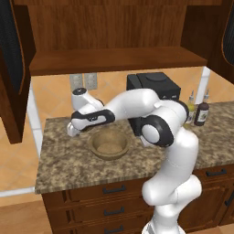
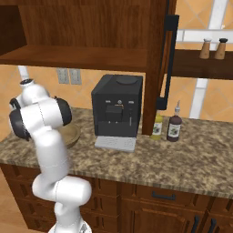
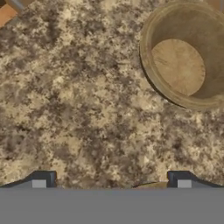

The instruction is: Pick up the bowls on the counter and stack them on top of one another in the open cabinet. Place the smaller bowl on top of the larger bowl.

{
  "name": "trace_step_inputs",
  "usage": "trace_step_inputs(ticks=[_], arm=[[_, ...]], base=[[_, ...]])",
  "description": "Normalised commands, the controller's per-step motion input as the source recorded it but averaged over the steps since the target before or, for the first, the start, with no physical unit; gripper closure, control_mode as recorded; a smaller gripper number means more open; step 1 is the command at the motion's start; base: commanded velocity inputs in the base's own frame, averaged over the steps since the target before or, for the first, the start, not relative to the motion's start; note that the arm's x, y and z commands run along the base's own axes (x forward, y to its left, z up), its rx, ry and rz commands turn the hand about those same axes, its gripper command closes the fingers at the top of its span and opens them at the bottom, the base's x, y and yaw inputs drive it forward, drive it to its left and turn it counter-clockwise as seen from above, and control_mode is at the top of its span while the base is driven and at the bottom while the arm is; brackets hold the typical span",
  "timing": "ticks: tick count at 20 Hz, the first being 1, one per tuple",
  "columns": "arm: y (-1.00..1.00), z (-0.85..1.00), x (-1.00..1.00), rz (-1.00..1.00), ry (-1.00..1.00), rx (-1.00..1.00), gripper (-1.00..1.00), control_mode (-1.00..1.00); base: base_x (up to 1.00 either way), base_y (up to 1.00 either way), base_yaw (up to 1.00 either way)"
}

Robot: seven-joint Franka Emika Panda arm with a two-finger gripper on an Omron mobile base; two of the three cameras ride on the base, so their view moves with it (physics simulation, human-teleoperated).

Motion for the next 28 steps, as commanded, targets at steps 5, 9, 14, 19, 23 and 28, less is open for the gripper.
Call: trace_step_inputs(ticks=[5, 9, 14, 19, 23, 28], arm=[[0.00, -0.01, 0.45, 0.00, 0.00, 0.00, -1.00, -1.00], [0.00, -0.19, 0.45, 0.00, 0.00, 0.00, -1.00, -1.00], [0.00, -0.20, 0.27, 0.00, 0.00, 0.00, -1.00, -1.00], [0.00, -0.27, 0.19, 0.00, 0.02, 0.00, -1.00, -1.00], [0.00, -0.24, 0.20, 0.00, 0.00, 0.00, -1.00, -1.00], [0.00, -0.02, 0.34, 0.00, 0.00, 0.00, -1.00, -1.00]], base=[[0.00, 0.00, 0.00], [0.00, 0.00, 0.00], [0.00, 0.00, 0.00], [0.00, 0.00, 0.00], [0.00, 0.00, 0.00], [0.00, 0.00, 0.00]])
